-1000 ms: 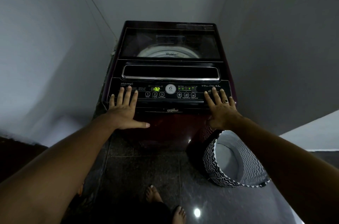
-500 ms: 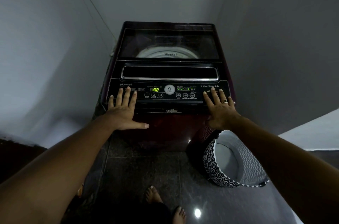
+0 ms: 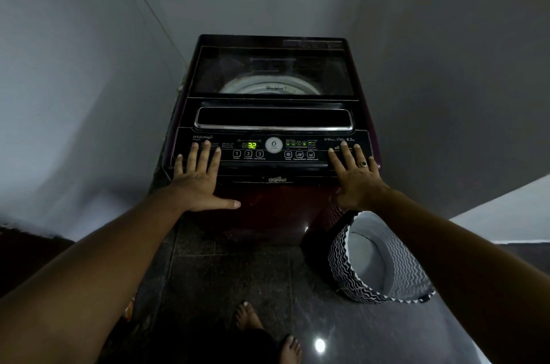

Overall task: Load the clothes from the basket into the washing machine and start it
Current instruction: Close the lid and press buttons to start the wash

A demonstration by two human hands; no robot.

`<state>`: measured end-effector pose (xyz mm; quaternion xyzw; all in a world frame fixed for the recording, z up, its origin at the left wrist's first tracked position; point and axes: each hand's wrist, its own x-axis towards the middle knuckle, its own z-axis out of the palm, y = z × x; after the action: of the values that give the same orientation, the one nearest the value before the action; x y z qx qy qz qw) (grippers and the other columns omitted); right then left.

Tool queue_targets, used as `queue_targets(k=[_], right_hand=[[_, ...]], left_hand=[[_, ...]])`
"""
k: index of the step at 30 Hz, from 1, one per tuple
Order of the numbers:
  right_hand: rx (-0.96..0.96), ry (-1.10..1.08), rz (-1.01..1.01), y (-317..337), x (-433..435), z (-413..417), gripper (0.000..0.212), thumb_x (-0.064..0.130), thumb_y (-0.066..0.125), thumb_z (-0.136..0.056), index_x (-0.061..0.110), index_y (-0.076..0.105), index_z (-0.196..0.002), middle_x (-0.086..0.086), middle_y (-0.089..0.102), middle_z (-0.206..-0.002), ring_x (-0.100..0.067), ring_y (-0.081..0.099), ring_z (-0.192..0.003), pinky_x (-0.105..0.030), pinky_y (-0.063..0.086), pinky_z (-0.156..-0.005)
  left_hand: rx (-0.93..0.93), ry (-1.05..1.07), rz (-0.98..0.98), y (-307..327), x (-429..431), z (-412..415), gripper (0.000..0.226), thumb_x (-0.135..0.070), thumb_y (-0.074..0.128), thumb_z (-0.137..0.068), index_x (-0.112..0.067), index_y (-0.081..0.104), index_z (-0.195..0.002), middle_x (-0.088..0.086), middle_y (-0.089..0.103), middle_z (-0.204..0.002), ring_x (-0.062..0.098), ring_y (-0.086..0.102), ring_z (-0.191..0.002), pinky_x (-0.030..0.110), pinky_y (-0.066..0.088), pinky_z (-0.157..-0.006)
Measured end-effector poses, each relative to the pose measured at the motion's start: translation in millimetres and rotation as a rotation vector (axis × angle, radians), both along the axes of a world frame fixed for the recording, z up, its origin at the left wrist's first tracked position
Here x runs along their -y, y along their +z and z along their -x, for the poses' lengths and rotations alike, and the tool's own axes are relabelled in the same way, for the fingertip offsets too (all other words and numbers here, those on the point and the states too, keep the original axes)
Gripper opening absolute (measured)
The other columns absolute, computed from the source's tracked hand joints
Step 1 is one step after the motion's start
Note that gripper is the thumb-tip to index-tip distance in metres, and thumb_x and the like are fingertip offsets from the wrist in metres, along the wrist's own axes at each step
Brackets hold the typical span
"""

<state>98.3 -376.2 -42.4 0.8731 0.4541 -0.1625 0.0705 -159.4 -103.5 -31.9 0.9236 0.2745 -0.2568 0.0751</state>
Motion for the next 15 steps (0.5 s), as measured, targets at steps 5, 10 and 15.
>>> queue_targets(k=[5,10,15], right_hand=[[0.014,0.007,-0.006,-1,0,-1,0.122,0.059,0.067,-0.080,0.026,-0.021,-0.157,-0.013,-0.028,-0.164,-0.041,-0.022,-0.151,-0.066,0.002,-0.120],[0.006,0.015,0.021,5,-1,-1,0.121,0.058,0.067,-0.081,0.026,-0.021,-0.157,-0.013,-0.027,-0.164,-0.041,-0.021,-0.151,-0.065,0.003,-0.121],[-0.025,0.022,0.019,19,0,-3,0.112,0.060,0.064,-0.085,0.027,-0.013,-0.160,-0.012,-0.020,-0.167,-0.039,-0.014,-0.153,-0.063,0.011,-0.119]], left_hand=[[-0.004,-0.008,-0.009,-1,0,0,0.149,-0.105,0.038,-0.052,-0.019,-0.038,-0.148,0.010,-0.052,-0.149,0.032,-0.047,-0.138,0.062,-0.016,-0.117],[0.004,-0.010,-0.019,-2,-1,0,0.149,-0.105,0.038,-0.051,-0.020,-0.037,-0.148,0.010,-0.050,-0.150,0.032,-0.045,-0.139,0.061,-0.014,-0.118],[0.054,-0.004,-0.027,4,-1,3,0.144,-0.099,0.046,-0.058,-0.021,-0.028,-0.154,0.009,-0.041,-0.157,0.031,-0.036,-0.146,0.060,-0.006,-0.121]])
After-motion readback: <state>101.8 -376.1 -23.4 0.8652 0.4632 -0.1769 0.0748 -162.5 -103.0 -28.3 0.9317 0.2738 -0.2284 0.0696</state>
